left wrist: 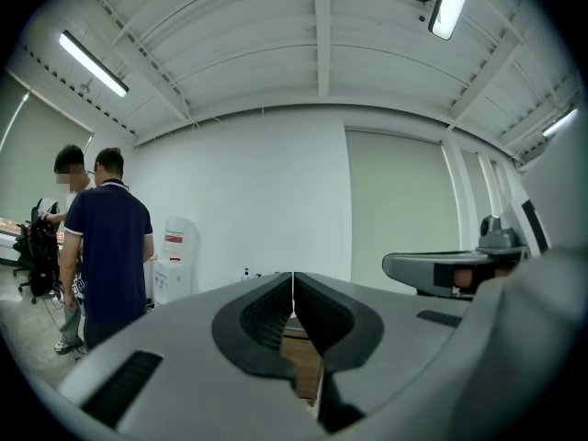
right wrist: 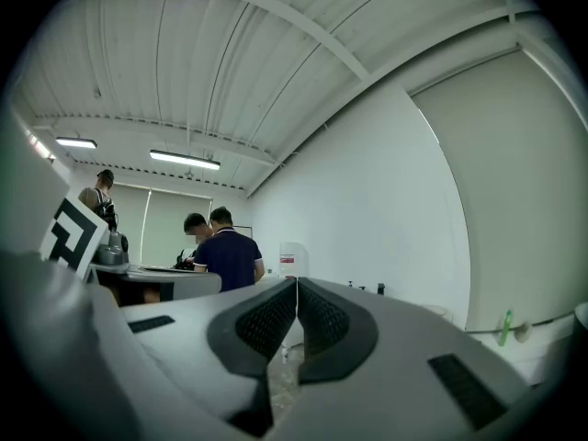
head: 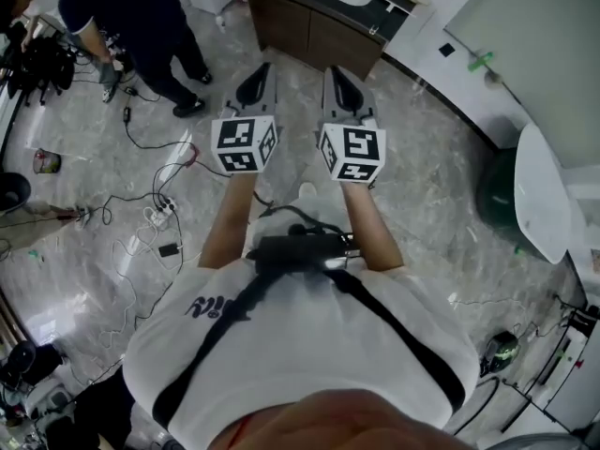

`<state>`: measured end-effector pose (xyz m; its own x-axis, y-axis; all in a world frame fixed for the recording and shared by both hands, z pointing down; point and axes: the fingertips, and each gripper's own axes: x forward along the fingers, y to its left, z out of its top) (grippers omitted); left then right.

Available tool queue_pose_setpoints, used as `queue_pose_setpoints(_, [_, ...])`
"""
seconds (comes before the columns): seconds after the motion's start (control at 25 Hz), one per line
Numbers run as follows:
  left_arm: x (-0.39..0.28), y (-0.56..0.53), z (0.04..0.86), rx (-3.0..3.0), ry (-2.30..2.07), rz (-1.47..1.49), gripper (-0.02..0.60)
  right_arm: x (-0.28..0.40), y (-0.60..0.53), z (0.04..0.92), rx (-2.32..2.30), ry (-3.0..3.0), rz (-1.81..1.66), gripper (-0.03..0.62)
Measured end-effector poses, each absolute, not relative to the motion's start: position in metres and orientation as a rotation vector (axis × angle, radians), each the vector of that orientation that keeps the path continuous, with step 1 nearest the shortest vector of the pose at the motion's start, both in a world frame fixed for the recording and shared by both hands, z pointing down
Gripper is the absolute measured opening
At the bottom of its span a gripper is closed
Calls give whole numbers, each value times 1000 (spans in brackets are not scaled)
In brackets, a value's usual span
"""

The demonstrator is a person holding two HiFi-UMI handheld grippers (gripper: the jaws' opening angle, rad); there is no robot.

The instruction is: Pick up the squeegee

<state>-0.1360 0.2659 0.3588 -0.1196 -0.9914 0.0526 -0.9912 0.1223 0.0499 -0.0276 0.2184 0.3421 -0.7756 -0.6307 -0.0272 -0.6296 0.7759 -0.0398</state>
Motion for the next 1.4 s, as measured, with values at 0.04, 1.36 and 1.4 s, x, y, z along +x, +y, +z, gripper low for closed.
queue_pose_setpoints(0.04, [-137,253,356,2032,-2302,-11,12,-27,205,340,-1036,2918,-46,8])
queue_pose_setpoints(1.36, [-233,-107,395,2405,-1754,11,12,-142,-110,380,-1545,2755,-171,8])
queue_pose_setpoints(1.4, [-229,-115,401,2413,-1715,17,12,-138,-116,385,-1584,2744,-181,8])
